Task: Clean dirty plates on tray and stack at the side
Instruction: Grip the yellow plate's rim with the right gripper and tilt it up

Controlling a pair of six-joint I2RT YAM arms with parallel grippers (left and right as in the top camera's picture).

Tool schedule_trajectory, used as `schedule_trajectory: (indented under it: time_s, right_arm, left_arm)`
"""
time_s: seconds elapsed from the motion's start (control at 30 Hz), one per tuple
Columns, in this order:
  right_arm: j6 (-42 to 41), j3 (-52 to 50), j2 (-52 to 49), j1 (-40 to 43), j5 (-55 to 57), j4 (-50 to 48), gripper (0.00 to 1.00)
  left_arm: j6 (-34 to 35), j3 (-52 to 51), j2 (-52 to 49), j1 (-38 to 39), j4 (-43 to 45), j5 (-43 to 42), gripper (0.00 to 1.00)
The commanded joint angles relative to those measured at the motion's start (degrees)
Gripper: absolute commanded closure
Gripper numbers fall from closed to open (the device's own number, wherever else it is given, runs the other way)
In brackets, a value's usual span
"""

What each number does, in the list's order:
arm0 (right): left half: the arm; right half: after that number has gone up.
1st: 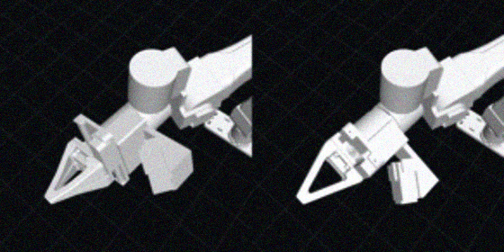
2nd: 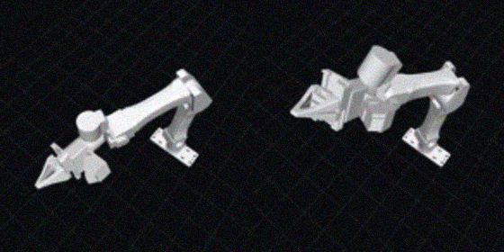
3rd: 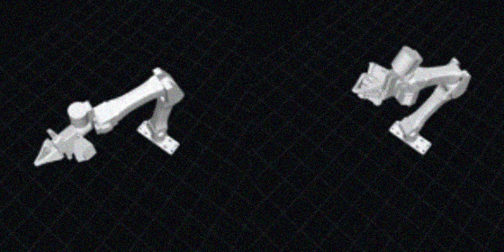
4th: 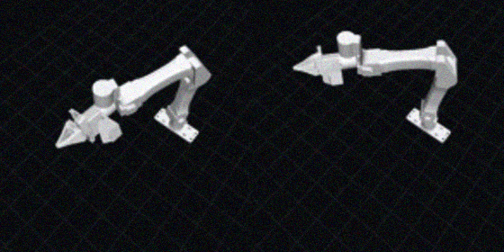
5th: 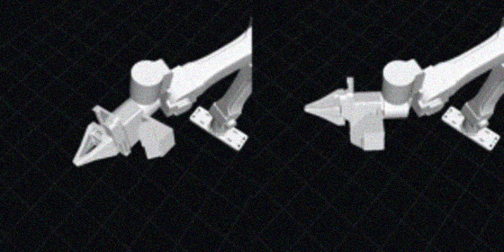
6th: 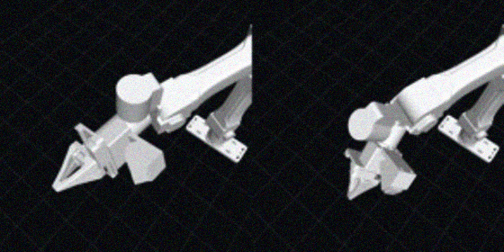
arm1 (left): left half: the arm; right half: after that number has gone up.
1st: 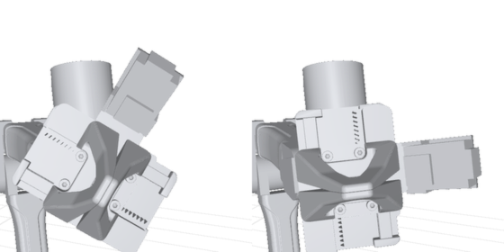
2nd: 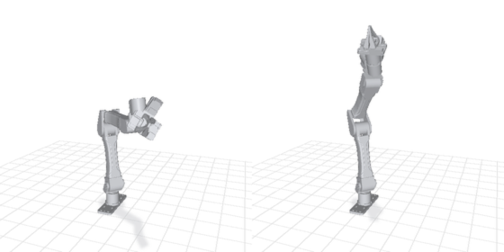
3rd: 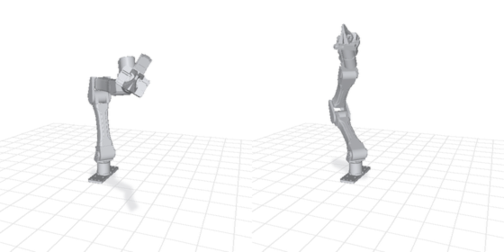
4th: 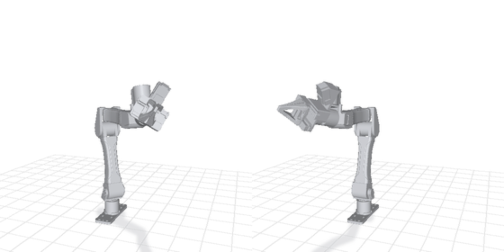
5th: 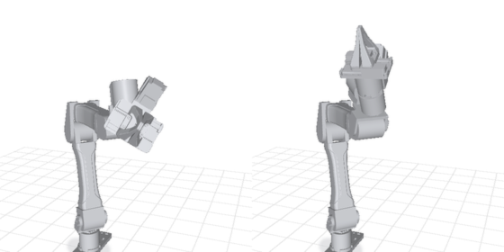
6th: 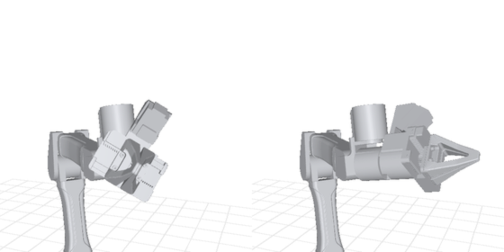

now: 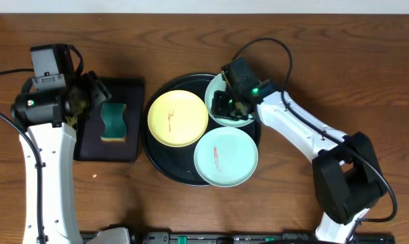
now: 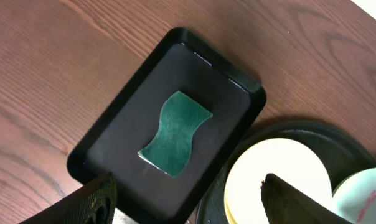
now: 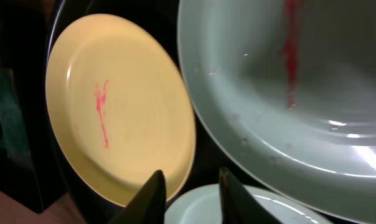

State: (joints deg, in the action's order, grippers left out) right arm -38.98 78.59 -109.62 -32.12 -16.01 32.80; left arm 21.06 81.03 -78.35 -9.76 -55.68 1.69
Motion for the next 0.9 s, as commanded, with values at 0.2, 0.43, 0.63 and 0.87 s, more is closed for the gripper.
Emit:
schedule_trajectory:
  time_s: [0.2,0.43,0.63,0.87]
  right_arm:
    - [-3.21,0.98,-3.72,-3.28,3.41,-0.9,0.79]
    - [-3.21,0.98,-5.6,-5.49,7.37,-1.14,0.82]
    - [-3.19,0.98,-7.54,-5.81,7.87,-3.19,0.86]
    - [-3.19,0.98,-10.51,-6.4,7.93,-4.74,0.88]
  left_arm:
    - [0.68,0.83,0.0,-0.31,0.02,0.94,0.25]
    - [0.68,0.63,0.0,-0.31,0.0,0.94,0.25]
    - [0.68,0.02,-0.22,-0.31,-0.02,0.94,0.25]
    - [0.68,0.02,-1.07,-0.31,-0.24,0.94,0.25]
